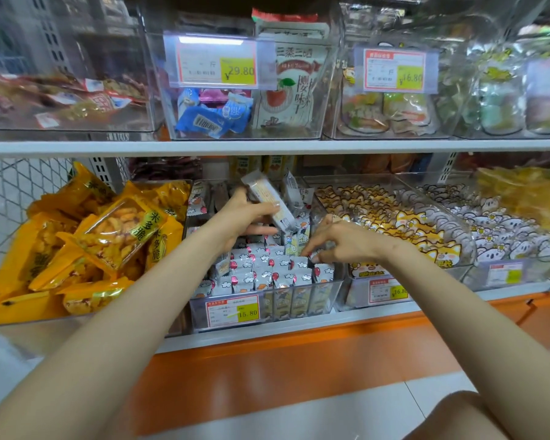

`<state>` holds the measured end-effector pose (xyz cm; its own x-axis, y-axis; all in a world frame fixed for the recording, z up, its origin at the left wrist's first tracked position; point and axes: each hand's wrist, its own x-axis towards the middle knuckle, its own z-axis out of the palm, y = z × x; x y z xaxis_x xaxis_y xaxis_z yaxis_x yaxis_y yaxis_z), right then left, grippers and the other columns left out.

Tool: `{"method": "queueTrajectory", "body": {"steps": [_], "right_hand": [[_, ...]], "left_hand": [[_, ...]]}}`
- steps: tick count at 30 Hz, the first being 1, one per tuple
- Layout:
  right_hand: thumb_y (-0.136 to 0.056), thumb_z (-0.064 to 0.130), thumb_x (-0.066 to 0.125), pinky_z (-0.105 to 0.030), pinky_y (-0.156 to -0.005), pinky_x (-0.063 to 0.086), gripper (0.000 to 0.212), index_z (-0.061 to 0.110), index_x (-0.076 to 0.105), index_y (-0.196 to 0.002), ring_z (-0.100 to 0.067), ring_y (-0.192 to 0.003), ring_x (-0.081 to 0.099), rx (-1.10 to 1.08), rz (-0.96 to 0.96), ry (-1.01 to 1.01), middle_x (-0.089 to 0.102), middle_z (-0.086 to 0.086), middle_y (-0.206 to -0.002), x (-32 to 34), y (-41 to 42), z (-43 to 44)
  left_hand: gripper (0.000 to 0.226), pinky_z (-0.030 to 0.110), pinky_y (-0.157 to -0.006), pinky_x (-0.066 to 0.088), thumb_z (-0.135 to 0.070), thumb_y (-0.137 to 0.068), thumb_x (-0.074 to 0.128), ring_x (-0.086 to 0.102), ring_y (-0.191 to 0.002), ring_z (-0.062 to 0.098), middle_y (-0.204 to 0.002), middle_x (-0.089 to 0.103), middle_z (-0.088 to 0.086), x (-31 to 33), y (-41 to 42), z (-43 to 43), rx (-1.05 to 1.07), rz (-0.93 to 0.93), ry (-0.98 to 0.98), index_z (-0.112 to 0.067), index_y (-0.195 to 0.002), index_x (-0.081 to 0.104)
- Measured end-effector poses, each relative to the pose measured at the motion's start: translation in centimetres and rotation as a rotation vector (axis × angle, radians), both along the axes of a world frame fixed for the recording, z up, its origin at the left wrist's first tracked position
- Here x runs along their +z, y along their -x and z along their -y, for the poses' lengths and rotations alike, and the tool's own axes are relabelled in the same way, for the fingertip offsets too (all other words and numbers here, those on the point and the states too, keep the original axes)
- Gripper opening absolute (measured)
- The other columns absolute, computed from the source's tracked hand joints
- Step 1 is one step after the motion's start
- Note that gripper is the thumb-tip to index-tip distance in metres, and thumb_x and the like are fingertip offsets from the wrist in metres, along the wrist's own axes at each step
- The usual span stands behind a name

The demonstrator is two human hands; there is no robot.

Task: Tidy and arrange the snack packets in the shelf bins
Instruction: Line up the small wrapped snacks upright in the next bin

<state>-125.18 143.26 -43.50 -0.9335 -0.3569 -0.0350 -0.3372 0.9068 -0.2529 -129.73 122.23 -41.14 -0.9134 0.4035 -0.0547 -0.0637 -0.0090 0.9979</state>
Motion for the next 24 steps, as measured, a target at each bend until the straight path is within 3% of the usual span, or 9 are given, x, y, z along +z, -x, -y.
{"method": "queueTrajectory", "body": {"steps": [3,7,10,12,15,18,24], "right_hand": [[-0.087,0.03,0.064,-0.033,-0.094,0.037,0.024,0.035,0.068,-0.11,-0.009,-0.103,0.036,-0.009,0.0,0.008,0.062,0.002,-0.113,-0.3,0.1,-0.3],[-0.086,0.031,0.063,-0.038,-0.096,0.038,0.024,0.037,0.069,-0.108,-0.013,-0.106,0.04,-0.017,-0.001,0.014,0.062,0.001,-0.113,-0.4,0.2,-0.3],[-0.086,0.028,0.064,-0.038,-0.096,0.038,0.024,0.032,0.07,-0.109,-0.015,-0.107,0.041,-0.006,-0.002,0.02,0.065,0.004,-0.111,-0.2,0.1,-0.3],[-0.085,0.029,0.064,-0.04,-0.096,0.038,0.025,0.033,0.07,-0.109,-0.016,-0.106,0.042,-0.002,0.001,0.022,0.065,0.005,-0.11,-0.2,0.1,-0.2],[-0.078,0.045,0.056,-0.043,-0.095,0.04,0.032,0.04,0.069,-0.107,-0.019,-0.105,0.045,-0.027,0.008,0.003,0.061,-0.001,-0.111,-0.5,0.3,-0.2],[-0.076,0.049,0.055,-0.044,-0.096,0.039,0.034,0.042,0.068,-0.107,-0.019,-0.106,0.046,-0.034,0.007,-0.01,0.059,-0.002,-0.112,-0.6,0.4,-0.3],[-0.084,0.037,0.063,-0.041,-0.096,0.039,0.024,0.04,0.068,-0.108,-0.018,-0.106,0.043,-0.022,0.016,-0.001,0.059,-0.003,-0.113,-0.5,0.3,-0.4]], "left_hand": [[0.025,0.024,-0.06,0.059,-0.009,-0.083,0.069,0.066,-0.098,0.027,-0.111,0.063,0.016,-0.4,0.4,-0.6,0.07,-0.069,0.054,-0.009,-0.101,0.05],[0.047,0.033,-0.077,0.051,-0.024,-0.079,0.074,0.061,-0.094,0.022,-0.104,0.061,0.008,-1.2,0.6,-1.6,0.136,-0.336,0.354,-0.008,-0.115,0.048],[0.058,0.037,-0.09,0.047,-0.025,-0.079,0.072,0.055,-0.101,0.02,-0.112,0.054,0.002,-1.3,0.5,-2.1,0.187,-0.383,0.385,-0.013,-0.127,0.042],[0.06,0.035,-0.083,0.052,-0.023,-0.078,0.075,0.056,-0.098,0.018,-0.114,0.053,0.001,-1.2,0.5,-2.1,0.144,-0.36,0.316,-0.015,-0.126,0.041],[0.037,0.025,-0.057,0.057,-0.003,-0.079,0.071,0.063,-0.076,0.013,-0.103,0.058,0.009,-1.1,0.3,-1.8,-0.018,-0.294,0.187,-0.011,-0.107,0.048],[0.03,0.026,-0.061,0.059,0.007,-0.08,0.066,0.066,-0.077,0.014,-0.102,0.058,0.011,-1.5,0.4,-1.6,-0.088,-0.293,0.206,-0.01,-0.101,0.051],[0.03,0.03,-0.068,0.059,0.006,-0.08,0.066,0.069,-0.071,0.017,-0.112,0.058,0.013,-1.6,0.7,-1.4,-0.204,-0.339,0.371,-0.018,-0.095,0.055]]}}
